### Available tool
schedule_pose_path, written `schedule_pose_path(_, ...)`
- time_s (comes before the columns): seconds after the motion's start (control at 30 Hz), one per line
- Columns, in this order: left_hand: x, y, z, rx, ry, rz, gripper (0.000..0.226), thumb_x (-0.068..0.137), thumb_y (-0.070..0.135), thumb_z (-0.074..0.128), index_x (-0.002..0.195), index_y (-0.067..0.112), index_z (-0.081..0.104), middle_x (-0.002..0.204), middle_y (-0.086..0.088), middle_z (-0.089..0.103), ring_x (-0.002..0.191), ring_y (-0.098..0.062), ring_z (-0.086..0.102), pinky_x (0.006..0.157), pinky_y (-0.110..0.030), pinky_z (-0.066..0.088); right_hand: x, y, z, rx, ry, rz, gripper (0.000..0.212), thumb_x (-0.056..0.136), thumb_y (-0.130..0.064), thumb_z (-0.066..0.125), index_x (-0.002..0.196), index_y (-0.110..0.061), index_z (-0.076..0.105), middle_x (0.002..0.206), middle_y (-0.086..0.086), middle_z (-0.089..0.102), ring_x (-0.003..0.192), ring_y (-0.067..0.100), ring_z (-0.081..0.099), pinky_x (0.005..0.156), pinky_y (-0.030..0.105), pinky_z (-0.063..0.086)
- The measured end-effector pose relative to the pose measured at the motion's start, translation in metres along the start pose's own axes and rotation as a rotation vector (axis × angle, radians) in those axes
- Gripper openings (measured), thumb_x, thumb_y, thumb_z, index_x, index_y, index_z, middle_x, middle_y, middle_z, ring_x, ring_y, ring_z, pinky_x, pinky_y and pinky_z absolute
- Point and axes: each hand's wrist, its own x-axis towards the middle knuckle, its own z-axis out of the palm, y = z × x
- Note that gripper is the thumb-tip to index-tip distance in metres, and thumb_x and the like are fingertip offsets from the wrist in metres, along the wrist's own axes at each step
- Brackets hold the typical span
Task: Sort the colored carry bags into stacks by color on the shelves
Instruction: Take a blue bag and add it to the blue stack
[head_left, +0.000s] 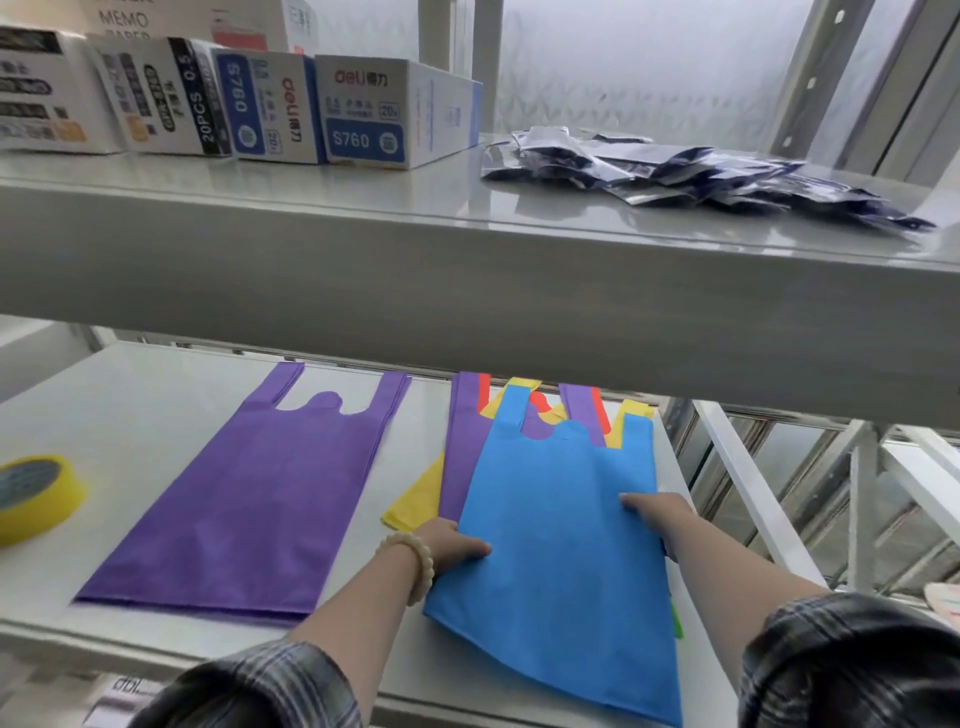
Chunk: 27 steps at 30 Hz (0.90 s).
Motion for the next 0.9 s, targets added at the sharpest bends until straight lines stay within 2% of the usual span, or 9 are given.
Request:
schedule_pose_path(0.1,-0.007,0.001,0.006,-0.031,-0.075,0.015,0.027,0.064,0.016,0.063,0.091,0.011,0.066,0.093,-0.005,0.069,0.086,-0.026,0.064,0.087,-0.036,0.053,-0.003,0.001,0.001,-0.015,-0.027,-0.025,0.036,0.084,-0.013,0.065,0.116,0.001,0.056,0.109,0.018,0.063,0.096,0.036,0.064,0.085,0.041,0.053)
schedule_pose_path(0.2,-0.009,-0.004,0.010,-0.032,-0.124,0.070,0.025,0.060,0.008,0.061,0.082,0.020,0.060,0.090,0.000,0.067,0.096,-0.028,0.062,0.092,-0.038,0.051,-0.004,0.002,0.003,0.007,-0.073,-0.075,0.029,0.084,-0.006,0.064,0.112,-0.003,0.057,0.112,0.018,0.065,0.099,0.037,0.064,0.090,0.047,0.053)
schedule_pose_path(0.3,-0.010,-0.011,0.010,-0.041,-0.107,0.131,0.037,0.068,0.002,0.062,0.095,0.025,0.054,0.097,0.003,0.064,0.105,-0.027,0.060,0.096,-0.039,0.049,-0.007,0.000,0.004,0.048,-0.125,-0.128,0.027,0.084,-0.002,0.063,0.109,-0.009,0.055,0.113,0.016,0.064,0.098,0.035,0.064,0.084,0.044,0.054)
schedule_pose_path(0.4,-0.014,-0.019,0.006,-0.117,-0.075,0.196,0.062,0.059,0.006,0.061,0.117,0.024,0.048,0.110,-0.002,0.064,0.106,-0.025,0.061,0.095,-0.039,0.050,-0.011,-0.006,0.005,0.093,-0.207,-0.186,0.034,0.085,0.003,0.061,0.116,-0.010,0.054,0.109,0.013,0.063,0.087,0.030,0.062,0.066,0.034,0.053)
schedule_pose_path(0.47,-0.020,-0.022,0.001,-0.151,-0.034,0.243,0.069,0.057,0.007,0.059,0.123,0.023,0.046,0.112,-0.004,0.064,0.105,-0.026,0.062,0.091,-0.037,0.052,-0.014,-0.012,0.005,0.117,-0.256,-0.222,0.041,0.085,0.004,0.061,0.121,-0.012,0.052,0.109,0.012,0.063,0.083,0.028,0.062,0.063,0.031,0.052)
schedule_pose_path(0.57,-0.034,-0.023,-0.006,-0.209,0.020,0.268,0.072,0.058,0.008,0.058,0.127,0.020,0.044,0.112,-0.008,0.064,0.100,-0.027,0.063,0.085,-0.037,0.054,-0.016,-0.023,0.006,0.150,-0.316,-0.259,0.047,0.083,0.004,0.063,0.126,-0.014,0.050,0.116,0.013,0.062,0.096,0.032,0.062,0.073,0.036,0.054)
schedule_pose_path(0.7,-0.059,-0.025,-0.010,-0.288,0.040,0.307,0.072,0.065,0.002,0.060,0.129,0.026,0.038,0.103,-0.004,0.061,0.090,-0.023,0.061,0.072,-0.028,0.054,-0.026,-0.034,0.012,0.128,-0.349,-0.319,0.049,0.082,0.000,0.065,0.125,-0.018,0.051,0.119,0.010,0.061,0.106,0.034,0.061,0.090,0.045,0.052)
schedule_pose_path(0.9,-0.099,-0.039,-0.015,-0.271,0.115,0.353,0.076,0.058,0.006,0.056,0.129,0.025,0.039,0.103,-0.002,0.061,0.087,-0.017,0.061,0.070,-0.023,0.054,-0.055,-0.040,0.020,0.140,-0.428,-0.394,0.056,0.080,0.005,0.065,0.130,-0.015,0.050,0.123,0.015,0.062,0.108,0.037,0.061,0.092,0.047,0.051)
